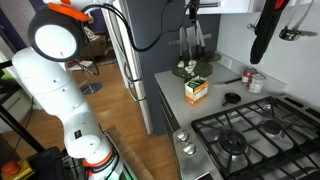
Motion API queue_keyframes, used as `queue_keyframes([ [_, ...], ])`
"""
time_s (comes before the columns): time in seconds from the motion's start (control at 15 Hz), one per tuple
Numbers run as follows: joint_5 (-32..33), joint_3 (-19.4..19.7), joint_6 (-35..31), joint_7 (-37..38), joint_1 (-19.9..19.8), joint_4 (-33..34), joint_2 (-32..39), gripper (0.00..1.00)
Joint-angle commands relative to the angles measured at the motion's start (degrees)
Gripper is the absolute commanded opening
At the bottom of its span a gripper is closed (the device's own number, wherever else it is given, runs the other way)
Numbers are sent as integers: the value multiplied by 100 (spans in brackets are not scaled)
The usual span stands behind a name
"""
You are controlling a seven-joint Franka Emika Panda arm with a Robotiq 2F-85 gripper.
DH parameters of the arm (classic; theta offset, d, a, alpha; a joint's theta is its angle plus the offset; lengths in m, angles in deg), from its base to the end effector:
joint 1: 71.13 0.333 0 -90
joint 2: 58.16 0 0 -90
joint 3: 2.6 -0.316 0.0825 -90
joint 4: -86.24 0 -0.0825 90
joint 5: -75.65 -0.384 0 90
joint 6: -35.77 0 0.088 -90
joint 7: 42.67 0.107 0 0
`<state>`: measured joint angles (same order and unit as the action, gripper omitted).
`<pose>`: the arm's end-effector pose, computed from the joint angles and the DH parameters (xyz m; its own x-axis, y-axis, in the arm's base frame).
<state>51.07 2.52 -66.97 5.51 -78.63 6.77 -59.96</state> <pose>0.5476 -0.0876 0.7620 0.4954 -0.8680 -0.0355 -0.7213 -0.3882 -0.5736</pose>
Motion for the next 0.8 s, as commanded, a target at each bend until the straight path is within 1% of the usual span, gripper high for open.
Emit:
queue_keyframes([
  [0.0, 392, 86, 576, -339, -79, -424, -225, 100],
  [0.4, 576, 67, 285, -643, -71, -711, -445, 100],
  [0.73, 511, 96, 58, -665, -94, -1098, -702, 100],
])
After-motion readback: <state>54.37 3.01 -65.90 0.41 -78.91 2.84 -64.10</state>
